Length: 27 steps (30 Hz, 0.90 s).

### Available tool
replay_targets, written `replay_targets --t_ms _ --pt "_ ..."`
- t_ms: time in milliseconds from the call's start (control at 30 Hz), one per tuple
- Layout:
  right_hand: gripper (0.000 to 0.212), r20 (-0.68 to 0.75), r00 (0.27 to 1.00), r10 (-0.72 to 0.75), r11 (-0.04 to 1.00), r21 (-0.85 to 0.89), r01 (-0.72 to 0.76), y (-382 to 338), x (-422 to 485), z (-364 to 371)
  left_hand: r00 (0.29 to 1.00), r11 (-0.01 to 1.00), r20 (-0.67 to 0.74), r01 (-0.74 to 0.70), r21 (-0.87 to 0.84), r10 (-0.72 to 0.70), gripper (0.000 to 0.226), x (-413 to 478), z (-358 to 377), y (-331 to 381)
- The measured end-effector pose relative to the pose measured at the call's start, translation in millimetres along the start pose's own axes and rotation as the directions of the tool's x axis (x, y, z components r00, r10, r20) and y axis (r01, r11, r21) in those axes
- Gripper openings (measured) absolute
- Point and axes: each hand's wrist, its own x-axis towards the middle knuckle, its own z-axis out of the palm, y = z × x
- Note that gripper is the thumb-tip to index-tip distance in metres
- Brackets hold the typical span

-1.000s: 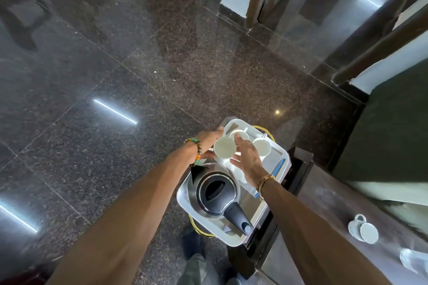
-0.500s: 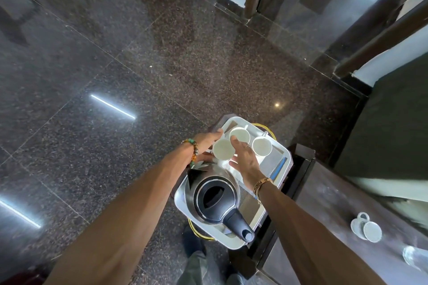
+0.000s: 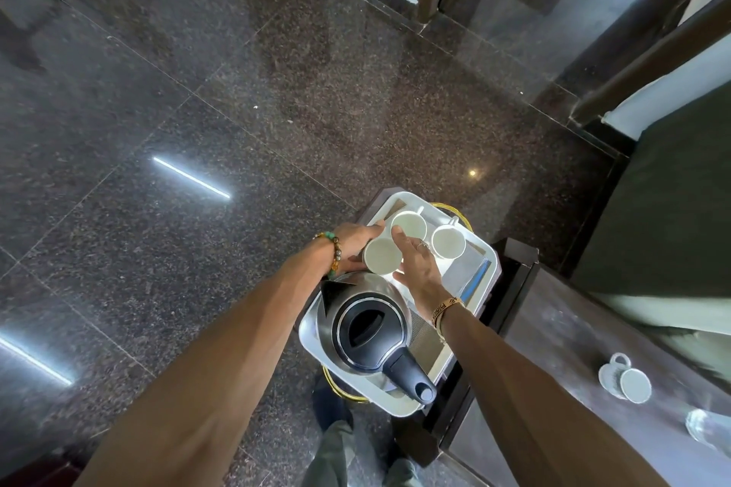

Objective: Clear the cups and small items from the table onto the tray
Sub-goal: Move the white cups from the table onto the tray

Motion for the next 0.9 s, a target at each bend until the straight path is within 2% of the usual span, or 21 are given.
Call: replay_targets --t_ms 67,167,300,333,433,567,700,800,900 --pt "0.039 -0.027 0.999 -0.017 0.999 -0.051 0.015 -2 -7 -1 0.997 0.987 -0.070 -0.032 0.155 0.043 0.048 -9 -3 5" --pt "0.050 -0.099 0.994 -0.043 0.998 -0.050 0.039 -14 -27 -7 0.982 0.958 -0.145 -0.074 0.278 0.118 0.052 -25 -10 13" --pt "0.095 -0.170 0.985 -0.039 0.999 -0.037 0.033 -26 -58 -31 0.957 0.937 -0.186 -0.157 0.313 0.223 0.032 -52 -12 24" --pt "0.100 -0.188 0.981 -0.046 0.999 -0.032 0.040 -28 -68 -38 0.950 0.933 -0.187 -0.182 0.311 0.248 0.030 -59 -9 27" --pt "0.084 -0.246 0.967 -0.064 0.998 0.002 0.066 -31 -96 -57 0.934 0.924 -0.178 -0.250 0.288 0.308 0.024 -79 7 36" --pt "0.071 -0.345 0.936 -0.071 0.994 0.048 0.094 -28 -131 -81 0.942 0.926 -0.060 -0.311 0.212 0.330 0.028 -106 57 42" --pt "0.079 -0.412 0.904 -0.115 0.991 0.015 0.133 -29 -172 -110 0.930 0.901 0.078 -0.366 0.233 0.358 0.035 -139 120 42" --pt "0.088 -0.484 0.871 -0.088 0.990 0.057 0.132 -28 -210 -144 0.902 0.860 0.180 -0.430 0.275 0.393 0.029 -174 171 42" --pt "0.079 -0.559 0.827 -0.064 0.980 0.123 0.159 -18 -251 -188 0.872 0.818 0.249 -0.484 0.311 0.421 0.028 -208 225 40"
